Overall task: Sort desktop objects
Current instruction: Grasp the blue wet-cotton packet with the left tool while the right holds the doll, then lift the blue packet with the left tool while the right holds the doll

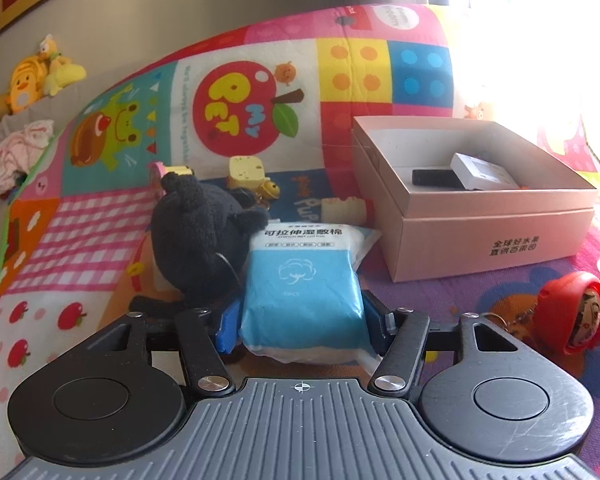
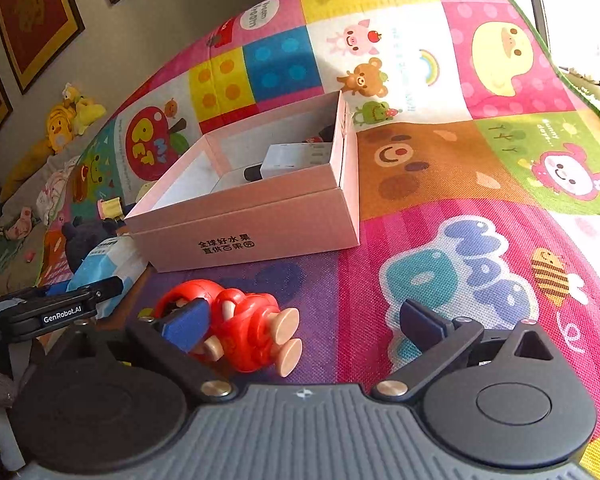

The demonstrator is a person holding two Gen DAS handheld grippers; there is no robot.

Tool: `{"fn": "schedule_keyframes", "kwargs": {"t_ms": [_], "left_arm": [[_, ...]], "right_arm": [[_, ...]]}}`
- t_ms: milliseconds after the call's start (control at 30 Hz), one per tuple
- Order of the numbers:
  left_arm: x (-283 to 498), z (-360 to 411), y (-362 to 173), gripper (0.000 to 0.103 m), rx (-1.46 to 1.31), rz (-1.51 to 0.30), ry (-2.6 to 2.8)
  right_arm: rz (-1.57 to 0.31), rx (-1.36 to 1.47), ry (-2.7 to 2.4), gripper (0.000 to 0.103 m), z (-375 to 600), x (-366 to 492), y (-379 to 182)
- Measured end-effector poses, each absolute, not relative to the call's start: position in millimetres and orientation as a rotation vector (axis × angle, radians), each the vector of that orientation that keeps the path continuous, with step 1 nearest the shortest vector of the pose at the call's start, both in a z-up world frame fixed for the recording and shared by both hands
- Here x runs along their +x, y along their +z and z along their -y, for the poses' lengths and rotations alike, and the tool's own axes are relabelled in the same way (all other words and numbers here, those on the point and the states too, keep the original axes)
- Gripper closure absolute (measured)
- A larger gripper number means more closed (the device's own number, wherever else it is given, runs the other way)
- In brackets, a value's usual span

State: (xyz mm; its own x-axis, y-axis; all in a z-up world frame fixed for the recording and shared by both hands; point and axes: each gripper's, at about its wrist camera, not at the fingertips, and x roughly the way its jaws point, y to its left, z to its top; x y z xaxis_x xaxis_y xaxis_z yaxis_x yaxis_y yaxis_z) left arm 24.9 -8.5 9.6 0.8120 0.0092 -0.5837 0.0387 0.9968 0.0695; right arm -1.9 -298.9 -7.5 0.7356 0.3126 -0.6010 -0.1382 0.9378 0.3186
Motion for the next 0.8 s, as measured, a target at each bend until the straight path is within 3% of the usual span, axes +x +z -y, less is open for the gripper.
{"fn": "schedule_keyframes", "kwargs": {"t_ms": [167,300,433,500,567,667,800], "left_arm": [[-15.6,10.1,10.6,0.034,0.038,-0.643,-0.085],[-24.9,9.6,4.9,0.012,0.024,-0.637,-0.103],[-18.5,2.7,3.5,0.006,-0.035,-0.655,-0.098],[-18.4,1.9,2.3,0.005,-0.042,-0.663,-0.109],[-20.4,1.2,1.9,0.003,-0.045,-0.656,-0.114],[-20.3,0.0,0.8,0.002,-0.053,-0.663,-0.122],[-18.7,-3.1,-0.3,0.002,-0.076,-0.675,-0.126]], "right_arm": [[-0.669,0.136,0.268,0.001,287.5,-9.4,-0.1],[-0.606,-0.074,0.319,0.001,268.7,-21.9,12.6],[-0.553,-0.311,0.357,0.001,241.3,-30.5,17.8],[-0.559,-0.370,0.384,0.007,231.6,-29.7,15.0],[-0.575,-0.433,0.403,0.027,221.2,-27.1,8.1],[-0.600,-0.478,0.401,0.045,213.7,-18.2,-0.5],[-0.708,-0.300,0.378,0.048,227.8,2.9,8.8]]}}
